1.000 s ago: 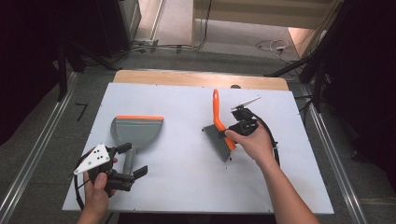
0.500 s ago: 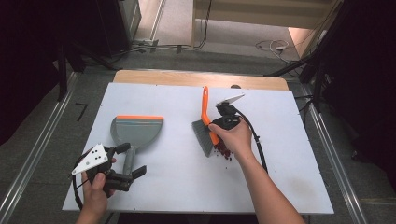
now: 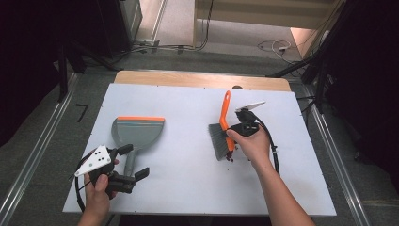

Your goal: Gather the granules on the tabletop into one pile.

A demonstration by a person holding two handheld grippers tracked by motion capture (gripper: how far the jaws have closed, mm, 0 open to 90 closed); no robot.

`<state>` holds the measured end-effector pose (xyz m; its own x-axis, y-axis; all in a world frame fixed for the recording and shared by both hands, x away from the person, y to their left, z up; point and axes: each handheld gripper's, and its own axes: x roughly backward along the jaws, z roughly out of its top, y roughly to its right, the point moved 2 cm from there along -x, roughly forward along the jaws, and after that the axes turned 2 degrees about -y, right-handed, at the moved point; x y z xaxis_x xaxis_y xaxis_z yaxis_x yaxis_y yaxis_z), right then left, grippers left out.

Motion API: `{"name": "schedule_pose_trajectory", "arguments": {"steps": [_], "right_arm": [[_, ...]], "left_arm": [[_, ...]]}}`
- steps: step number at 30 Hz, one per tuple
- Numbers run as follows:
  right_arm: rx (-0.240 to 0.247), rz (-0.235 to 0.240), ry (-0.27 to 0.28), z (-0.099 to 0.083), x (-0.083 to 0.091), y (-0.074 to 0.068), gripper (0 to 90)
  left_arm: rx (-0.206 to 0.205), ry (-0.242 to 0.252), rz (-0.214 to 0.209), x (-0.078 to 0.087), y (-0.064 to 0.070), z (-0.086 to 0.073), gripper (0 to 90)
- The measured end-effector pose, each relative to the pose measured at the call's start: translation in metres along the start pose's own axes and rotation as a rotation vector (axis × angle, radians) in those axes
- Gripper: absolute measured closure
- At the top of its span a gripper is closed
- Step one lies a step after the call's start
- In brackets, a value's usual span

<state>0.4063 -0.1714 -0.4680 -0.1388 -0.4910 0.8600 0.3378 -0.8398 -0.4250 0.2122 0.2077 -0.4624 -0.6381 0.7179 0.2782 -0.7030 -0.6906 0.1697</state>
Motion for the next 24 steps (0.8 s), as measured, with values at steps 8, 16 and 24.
{"name": "schedule_pose_trajectory", "arguments": {"steps": [8,16,24], "right_arm": [[0.102,0.038,0.016,-0.002,0.016,0.000,68.6],[0.449,-0.037,-0.024,-0.007,0.050,-0.022,68.6],[0.816,-0.077,-0.174,-0.037,0.043,-0.033,68.6]], "left_arm": [[0.004,0.001,0.001,0.000,-0.002,0.000,0.2],[0.007,-0.002,0.004,-0.001,-0.001,-0.001,0.3],[0.003,-0.006,0.001,-0.002,0.000,-0.001,0.3]]}}
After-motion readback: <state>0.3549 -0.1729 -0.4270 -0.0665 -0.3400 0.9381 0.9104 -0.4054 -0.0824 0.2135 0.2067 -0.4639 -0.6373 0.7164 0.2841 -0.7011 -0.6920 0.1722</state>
